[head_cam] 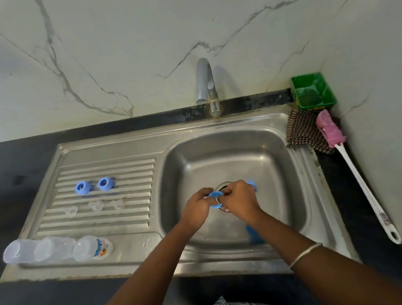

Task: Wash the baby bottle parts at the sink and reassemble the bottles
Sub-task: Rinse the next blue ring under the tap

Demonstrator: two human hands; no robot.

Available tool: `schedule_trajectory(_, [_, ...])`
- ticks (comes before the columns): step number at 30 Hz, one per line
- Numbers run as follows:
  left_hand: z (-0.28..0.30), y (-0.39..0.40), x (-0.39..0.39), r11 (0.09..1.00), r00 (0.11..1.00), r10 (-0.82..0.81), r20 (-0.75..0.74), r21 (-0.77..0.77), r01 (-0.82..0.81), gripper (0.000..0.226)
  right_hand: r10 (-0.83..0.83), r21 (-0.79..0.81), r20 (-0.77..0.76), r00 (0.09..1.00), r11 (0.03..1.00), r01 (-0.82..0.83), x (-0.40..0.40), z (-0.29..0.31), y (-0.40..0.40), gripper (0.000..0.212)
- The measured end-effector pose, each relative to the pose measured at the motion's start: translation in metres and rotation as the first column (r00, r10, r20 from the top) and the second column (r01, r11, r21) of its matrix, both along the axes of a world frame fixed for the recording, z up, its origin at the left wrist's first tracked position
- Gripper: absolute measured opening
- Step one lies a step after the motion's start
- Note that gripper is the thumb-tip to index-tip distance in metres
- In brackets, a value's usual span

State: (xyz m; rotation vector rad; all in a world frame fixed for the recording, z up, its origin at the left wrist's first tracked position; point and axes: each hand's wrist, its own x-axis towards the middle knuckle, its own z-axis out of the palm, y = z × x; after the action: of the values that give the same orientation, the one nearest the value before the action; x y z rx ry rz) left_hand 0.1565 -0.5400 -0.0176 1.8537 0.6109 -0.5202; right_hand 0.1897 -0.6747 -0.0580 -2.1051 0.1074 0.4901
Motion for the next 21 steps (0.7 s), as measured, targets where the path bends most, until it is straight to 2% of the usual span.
schedule_trajectory(3, [0.000,0.006,0.006,0.993,0.993,-0.117,0.020,0.029,0.116,0.079,-0.036,0.023,-0.042,0.998,0.999,0.037,0.010,0.005,0.005,0.010])
schedule_trajectory(6, [-0.009,0.013,0.009,0.958,0.966,-0.226,0.124,0.209,0.197,0.062,-0.028,0.035,-0.110,0.994,0.999,0.032,0.019,0.010,0.011,0.005])
schedule_trajectory(9, [-0.014,0.022,0.015,0.940,0.950,-0.272,0.156,0.255,0.227,0.051,-0.013,-0.007,-0.137,0.991,1.000,0.012,0.027,0.012,0.015,0.006])
schedule_trajectory(12, [-0.015,0.030,0.026,0.927,0.918,-0.321,0.234,0.274,0.254,0.026,-0.073,0.140,-0.183,0.980,0.985,0.100,0.036,0.014,0.018,0.009])
schedule_trajectory(14, [-0.016,0.034,0.035,0.964,0.956,-0.207,0.207,0.209,0.163,0.033,-0.152,0.217,-0.159,0.976,0.959,0.184,0.046,0.017,0.021,0.016])
schedule_trajectory(15, [-0.016,0.035,0.040,0.986,0.978,-0.110,0.176,0.140,0.085,0.035,-0.189,0.201,-0.089,0.978,0.958,0.204,0.051,0.018,0.022,0.016])
schedule_trajectory(18, [-0.016,0.032,0.062,0.994,0.988,0.100,0.120,-0.065,-0.093,0.034,-0.224,-0.002,0.215,0.950,0.973,0.230,0.082,0.026,0.019,0.016])
schedule_trajectory(21, [-0.007,0.025,0.089,0.912,0.957,0.290,-0.008,-0.300,-0.279,0.037,-0.196,-0.102,0.405,0.893,0.961,0.257,0.119,0.040,0.012,0.024])
